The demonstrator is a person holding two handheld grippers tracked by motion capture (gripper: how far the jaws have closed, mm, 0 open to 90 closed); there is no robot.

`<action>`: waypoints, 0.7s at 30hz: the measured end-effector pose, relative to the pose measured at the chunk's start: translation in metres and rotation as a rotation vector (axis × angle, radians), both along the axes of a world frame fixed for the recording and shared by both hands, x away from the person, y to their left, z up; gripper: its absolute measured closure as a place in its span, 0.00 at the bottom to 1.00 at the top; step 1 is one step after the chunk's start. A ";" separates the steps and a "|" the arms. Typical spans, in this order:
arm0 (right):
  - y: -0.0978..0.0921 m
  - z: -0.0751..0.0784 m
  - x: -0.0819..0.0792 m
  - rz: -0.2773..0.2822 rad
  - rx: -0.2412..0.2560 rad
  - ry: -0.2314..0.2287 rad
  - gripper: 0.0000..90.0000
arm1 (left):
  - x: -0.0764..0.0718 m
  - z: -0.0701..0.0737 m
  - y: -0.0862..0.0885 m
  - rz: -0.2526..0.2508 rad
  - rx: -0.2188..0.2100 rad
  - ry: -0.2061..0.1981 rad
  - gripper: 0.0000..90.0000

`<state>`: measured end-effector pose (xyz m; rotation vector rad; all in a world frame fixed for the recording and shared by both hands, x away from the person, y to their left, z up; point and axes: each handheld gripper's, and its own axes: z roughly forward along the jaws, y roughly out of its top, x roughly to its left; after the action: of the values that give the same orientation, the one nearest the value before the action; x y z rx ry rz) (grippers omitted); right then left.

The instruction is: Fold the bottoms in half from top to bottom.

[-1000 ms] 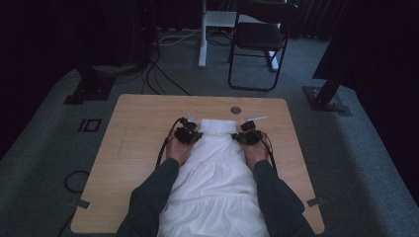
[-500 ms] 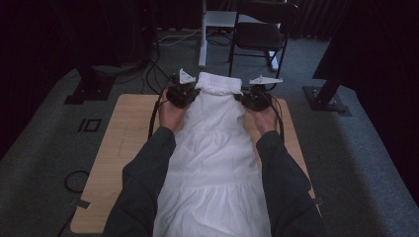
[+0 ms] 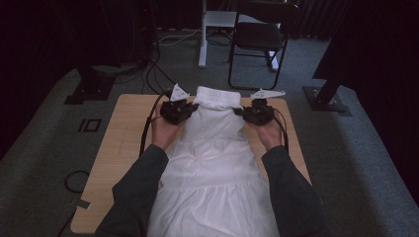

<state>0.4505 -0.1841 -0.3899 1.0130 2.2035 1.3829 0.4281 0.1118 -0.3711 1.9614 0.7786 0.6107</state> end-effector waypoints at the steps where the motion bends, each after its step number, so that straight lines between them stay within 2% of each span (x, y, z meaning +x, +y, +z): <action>1: 0.000 0.000 0.000 0.000 0.000 0.000 0.93 | 0.000 0.000 0.000 0.000 0.000 0.000 0.97; 2: -0.001 -0.004 -0.010 0.017 -0.009 -0.005 0.93 | -0.013 -0.004 0.001 -0.012 0.008 0.000 0.97; 3: -0.001 -0.004 -0.010 0.017 -0.009 -0.005 0.93 | -0.013 -0.004 0.001 -0.012 0.008 0.000 0.97; 5: -0.001 -0.008 -0.021 0.035 -0.022 -0.007 0.92 | -0.027 -0.009 0.001 -0.036 0.023 0.000 0.97; 8: -0.005 -0.021 -0.042 0.070 -0.019 -0.002 0.92 | -0.048 -0.017 0.005 -0.068 0.020 0.002 0.96; 11: -0.004 -0.027 -0.051 0.083 -0.028 0.002 0.92 | -0.063 -0.025 0.005 -0.083 0.022 0.006 0.96; 12: -0.005 -0.035 -0.061 0.095 -0.037 0.009 0.92 | -0.075 -0.034 0.006 -0.093 0.025 0.014 0.96; 13: -0.005 -0.035 -0.061 0.095 -0.037 0.009 0.92 | -0.075 -0.034 0.006 -0.093 0.025 0.014 0.96; 14: -0.005 -0.043 -0.071 0.104 -0.034 0.025 0.92 | -0.082 -0.040 0.007 -0.103 0.020 0.023 0.96; 15: -0.005 -0.043 -0.071 0.104 -0.034 0.025 0.92 | -0.088 -0.046 0.008 -0.105 0.017 0.031 0.96; 16: -0.005 -0.055 -0.081 0.122 -0.031 0.045 0.92 | -0.097 -0.057 0.011 -0.113 0.012 0.051 0.96; 17: -0.005 -0.055 -0.081 0.122 -0.031 0.045 0.92 | -0.097 -0.057 0.011 -0.113 0.012 0.051 0.96; 18: -0.004 -0.070 -0.092 0.144 -0.042 0.071 0.92 | -0.107 -0.072 0.014 -0.119 0.010 0.084 0.96; 19: -0.004 -0.070 -0.092 0.144 -0.042 0.071 0.92 | -0.107 -0.072 0.014 -0.119 0.010 0.084 0.96; 20: -0.002 -0.086 -0.101 0.159 -0.064 0.100 0.92 | -0.116 -0.091 0.015 -0.122 0.020 0.134 0.96; 21: -0.002 -0.086 -0.101 0.159 -0.064 0.100 0.92 | -0.116 -0.091 0.015 -0.122 0.020 0.134 0.96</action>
<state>0.3491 -0.1860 -0.4759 0.9208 2.4321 1.3440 0.3118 0.1268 -0.4622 2.0670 0.7302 0.4199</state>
